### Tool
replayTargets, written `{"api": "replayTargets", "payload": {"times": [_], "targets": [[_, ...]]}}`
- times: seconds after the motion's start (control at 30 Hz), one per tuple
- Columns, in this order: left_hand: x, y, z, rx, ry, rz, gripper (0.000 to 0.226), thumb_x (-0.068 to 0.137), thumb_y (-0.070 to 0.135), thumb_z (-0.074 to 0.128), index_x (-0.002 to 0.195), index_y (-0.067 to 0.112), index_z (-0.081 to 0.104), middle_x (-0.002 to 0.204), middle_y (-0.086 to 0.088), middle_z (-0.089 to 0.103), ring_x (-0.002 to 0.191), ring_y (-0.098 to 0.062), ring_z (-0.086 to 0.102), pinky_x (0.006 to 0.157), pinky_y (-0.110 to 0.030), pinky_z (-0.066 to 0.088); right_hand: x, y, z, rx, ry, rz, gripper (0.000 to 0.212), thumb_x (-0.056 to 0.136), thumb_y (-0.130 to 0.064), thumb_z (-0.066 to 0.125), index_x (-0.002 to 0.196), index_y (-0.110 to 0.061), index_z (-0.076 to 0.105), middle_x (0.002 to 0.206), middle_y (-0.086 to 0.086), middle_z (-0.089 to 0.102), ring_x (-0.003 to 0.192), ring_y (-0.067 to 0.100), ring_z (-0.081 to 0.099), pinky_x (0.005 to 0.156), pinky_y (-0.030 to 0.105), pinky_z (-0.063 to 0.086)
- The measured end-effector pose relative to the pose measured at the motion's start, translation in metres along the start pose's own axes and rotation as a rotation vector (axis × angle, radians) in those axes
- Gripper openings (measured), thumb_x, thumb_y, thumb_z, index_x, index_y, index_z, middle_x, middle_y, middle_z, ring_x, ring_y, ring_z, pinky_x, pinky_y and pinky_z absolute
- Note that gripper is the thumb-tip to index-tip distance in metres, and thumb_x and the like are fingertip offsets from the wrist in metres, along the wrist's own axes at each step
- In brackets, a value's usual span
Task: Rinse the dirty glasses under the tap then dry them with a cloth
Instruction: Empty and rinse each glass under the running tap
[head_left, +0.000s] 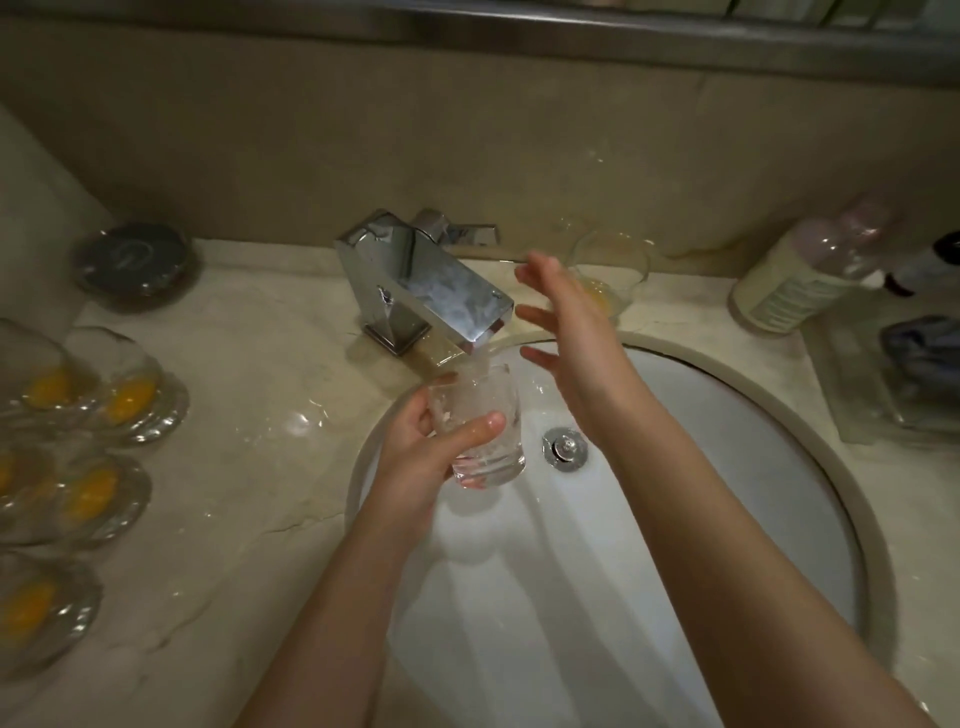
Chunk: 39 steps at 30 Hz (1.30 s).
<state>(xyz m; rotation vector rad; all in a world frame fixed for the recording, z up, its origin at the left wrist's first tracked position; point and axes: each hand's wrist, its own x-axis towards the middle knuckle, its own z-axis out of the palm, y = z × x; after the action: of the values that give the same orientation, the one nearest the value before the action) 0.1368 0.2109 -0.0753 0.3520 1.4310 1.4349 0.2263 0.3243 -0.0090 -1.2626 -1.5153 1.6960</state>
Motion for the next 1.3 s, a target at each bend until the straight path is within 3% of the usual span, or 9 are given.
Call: {"api": "replayTargets", "payload": {"times": [0.13,0.4,0.63,0.83,0.97,1.03,1.13,1.2,1.3], "targets": [[0.0,0.004,-0.001,-0.002,0.002,-0.004,0.057,0.061,0.011,0.081,0.116,0.01,0.065,0.107,-0.012,0.073,0.1,-0.038,0.069,0.088,-0.067,0.051,0.02,-0.02,0.012,-0.067,-0.015,-0.03,0.051,0.103,-0.049,0.031,0.149,-0.028,0.034,0.154,-0.011,0.036,0.141,0.014,0.035,0.117,0.047,0.029],[0.001,0.006,-0.001,0.02,0.001,-0.012,0.065,0.052,0.014,0.086,0.113,0.015,0.065,0.104,-0.006,0.075,0.1,-0.03,0.071,0.092,-0.061,0.052,0.025,-0.021,0.017,-0.144,-0.021,-0.07,0.048,0.103,-0.048,0.03,0.148,-0.031,0.036,0.153,-0.007,0.038,0.139,0.018,0.037,0.115,0.047,0.031],[0.0,0.0,0.0,0.064,-0.03,-0.014,0.085,0.037,0.027,0.087,0.118,0.018,0.062,0.112,-0.01,0.072,0.105,-0.03,0.069,0.095,-0.054,0.052,0.006,-0.023,0.021,-0.244,-0.053,-0.134,0.048,0.106,-0.039,0.029,0.152,-0.025,0.03,0.156,-0.002,0.034,0.14,0.021,0.037,0.118,0.04,0.026],[-0.003,-0.001,0.004,0.081,-0.05,-0.011,0.083,0.044,0.017,0.088,0.122,0.013,0.061,0.114,-0.014,0.07,0.105,-0.033,0.068,0.093,-0.055,0.053,-0.02,-0.016,0.007,-0.243,-0.085,-0.15,0.049,0.106,-0.038,0.03,0.153,-0.028,0.023,0.159,-0.01,0.027,0.145,0.009,0.024,0.115,0.028,0.018],[-0.005,0.002,0.006,0.043,-0.098,0.002,0.074,0.054,0.015,0.086,0.123,0.009,0.061,0.112,-0.016,0.071,0.103,-0.036,0.069,0.09,-0.063,0.052,-0.048,0.02,-0.014,-0.238,-0.084,-0.041,0.051,0.104,-0.041,0.033,0.153,-0.033,0.02,0.159,-0.012,0.025,0.146,0.009,0.022,0.12,0.04,0.019],[-0.005,0.002,0.009,0.032,-0.124,-0.004,0.066,0.061,0.014,0.081,0.124,0.008,0.061,0.112,-0.015,0.072,0.1,-0.033,0.07,0.087,-0.053,0.057,-0.057,0.037,-0.018,-0.216,-0.127,0.054,0.053,0.103,-0.042,0.035,0.153,-0.033,0.02,0.159,-0.009,0.025,0.145,0.012,0.025,0.12,0.042,0.022],[-0.006,0.003,0.015,0.055,-0.152,-0.06,0.068,0.059,0.03,0.085,0.12,0.01,0.064,0.111,-0.012,0.073,0.097,-0.027,0.071,0.075,-0.038,0.06,-0.064,0.045,-0.021,-0.156,-0.15,0.098,0.05,0.102,-0.039,0.038,0.151,-0.031,0.026,0.153,-0.004,0.037,0.134,0.01,0.044,0.111,0.027,0.035],[-0.007,0.005,0.021,0.121,-0.175,-0.13,0.067,0.062,0.041,0.087,0.117,0.01,0.068,0.109,-0.012,0.073,0.094,-0.026,0.072,0.072,-0.037,0.059,-0.064,0.046,-0.025,-0.141,-0.124,0.136,0.045,0.102,-0.04,0.04,0.145,-0.025,0.036,0.137,-0.001,0.053,0.11,0.007,0.061,0.094,0.021,0.047],[-0.008,0.008,0.03,0.259,-0.205,-0.315,0.067,0.067,0.057,0.079,0.114,0.011,0.07,0.107,-0.013,0.074,0.096,-0.029,0.073,0.089,-0.046,0.057,-0.061,0.05,-0.036,-0.156,-0.076,0.313,0.045,0.097,-0.051,0.046,0.122,-0.014,0.054,0.108,0.001,0.063,0.092,0.016,0.067,0.079,0.032,0.058]]}}
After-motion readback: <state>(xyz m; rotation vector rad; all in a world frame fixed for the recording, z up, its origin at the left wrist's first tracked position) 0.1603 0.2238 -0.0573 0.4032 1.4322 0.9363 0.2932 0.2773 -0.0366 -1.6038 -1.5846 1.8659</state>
